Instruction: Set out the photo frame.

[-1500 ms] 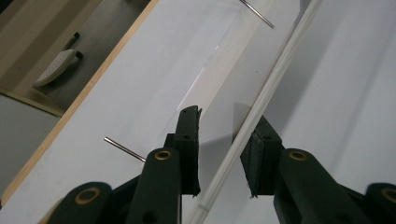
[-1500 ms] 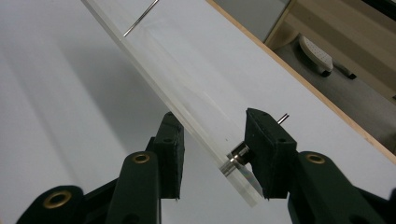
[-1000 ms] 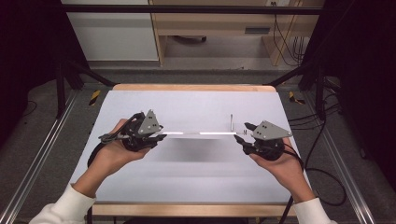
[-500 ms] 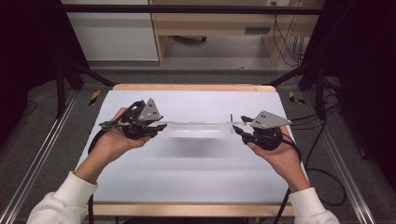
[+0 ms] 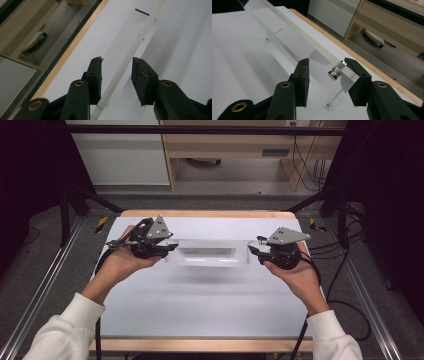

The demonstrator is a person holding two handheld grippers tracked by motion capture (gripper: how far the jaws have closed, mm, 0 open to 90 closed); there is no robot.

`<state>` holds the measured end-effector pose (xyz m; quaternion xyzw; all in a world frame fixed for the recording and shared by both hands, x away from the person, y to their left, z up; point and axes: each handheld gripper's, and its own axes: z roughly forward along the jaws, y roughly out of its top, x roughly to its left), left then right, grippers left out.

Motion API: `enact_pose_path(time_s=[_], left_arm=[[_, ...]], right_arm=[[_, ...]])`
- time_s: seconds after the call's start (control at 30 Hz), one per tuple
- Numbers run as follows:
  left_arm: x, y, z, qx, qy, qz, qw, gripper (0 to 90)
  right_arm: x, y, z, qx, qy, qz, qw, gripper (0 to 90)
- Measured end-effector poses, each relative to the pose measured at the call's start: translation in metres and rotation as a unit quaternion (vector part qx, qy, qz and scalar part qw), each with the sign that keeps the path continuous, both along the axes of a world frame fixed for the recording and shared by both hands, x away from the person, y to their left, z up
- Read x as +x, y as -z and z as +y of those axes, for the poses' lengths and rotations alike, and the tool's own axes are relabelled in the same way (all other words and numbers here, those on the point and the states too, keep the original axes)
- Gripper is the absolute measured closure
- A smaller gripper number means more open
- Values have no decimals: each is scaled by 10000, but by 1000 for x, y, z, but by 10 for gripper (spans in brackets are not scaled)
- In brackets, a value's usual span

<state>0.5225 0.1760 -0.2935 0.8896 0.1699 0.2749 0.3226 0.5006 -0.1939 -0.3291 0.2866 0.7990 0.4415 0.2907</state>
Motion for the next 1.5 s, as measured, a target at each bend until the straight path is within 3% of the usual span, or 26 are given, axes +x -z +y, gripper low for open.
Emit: enact_pose_path(time_s=[0.03,0.07,0.1,0.13,0.17,0.23,0.27,0.3,0.33,0.37,0.43,0.47,0.5,0.53,0.63,0.67,0.7,0.73,0.77,0.83,1.07,1.23,1.27,1.3,1.37,1.5], left_arm=[[1,-1,1,43,26,-43,10000,591],[3,-3,3,-138,9,-135,9998,570],[3,-3,3,-138,9,-135,9998,541],[4,-7,5,-466,-71,-255,9986,488],[4,-9,5,-614,-92,-316,9976,447],[3,-11,6,-726,-135,-398,9965,375],[1,-15,7,-965,-225,-502,9938,333],[1,-15,7,-965,-225,-502,9938,298],[-3,-19,9,-1224,-398,-619,9898,253],[-3,-19,9,-1224,-398,-619,9898,218],[-12,-22,16,-1706,-583,-668,9813,185],[-12,-22,16,-1706,-583,-668,9813,165],[-17,-21,20,-1896,-702,-596,9775,145],[-17,-21,20,-1896,-702,-596,9775,133],[-26,-15,31,-2131,-960,-448,9713,111],[-26,-15,31,-2131,-960,-448,9713,110],[-31,-10,38,-2170,-1212,-492,9674,111],[-31,-10,38,-2170,-1212,-492,9674,110],[-35,-4,46,-2278,-1324,-458,9636,109],[-38,4,54,-2360,-1426,-405,9604,108],[-45,33,68,-2301,-1575,-112,9603,100],[-44,59,75,-2307,-1689,113,9582,96],[-42,72,76,-2269,-1764,212,9576,96],[-42,72,76,-2269,-1764,212,9576,96],[-40,90,77,-2141,-1865,377,9581,96],[-44,102,77,-2015,-1942,385,9593,97]], right_arm=[[2,-1,0,19,-2,10,10000,569],[6,-2,-1,55,-1,33,10000,568],[8,-3,-1,75,1,36,10000,568],[9,-3,-1,82,1,44,10000,568],[11,-4,-1,87,7,51,9999,567],[14,-4,-2,127,9,68,9999,565],[15,-5,-2,134,16,82,9999,565],[15,-5,-2,134,16,82,9999,565],[17,-6,-2,168,31,91,9998,562],[17,-6,-2,168,31,91,9998,562],[21,-6,-2,272,43,108,9996,557],[21,-6,-2,272,43,108,9996,557],[24,-6,-3,325,67,112,9994,554],[24,-6,-3,325,67,112,9994,554],[30,-7,-3,417,106,138,9990,547],[30,-7,-3,417,106,138,9990,547],[34,-8,-3,452,122,140,9988,545],[35,-8,-3,458,134,147,9988,543],[37,-8,-3,491,144,163,9986,541],[41,-9,-3,546,155,172,9982,538],[54,-10,-3,711,241,247,9969,527],[60,-10,-4,800,273,283,9960,523],[63,-10,-4,840,299,296,9956,521],[63,-10,-4,840,299,296,9956,521],[68,-10,-4,928,299,328,9947,520],[74,-11,-4,942,323,359,9944,519]])
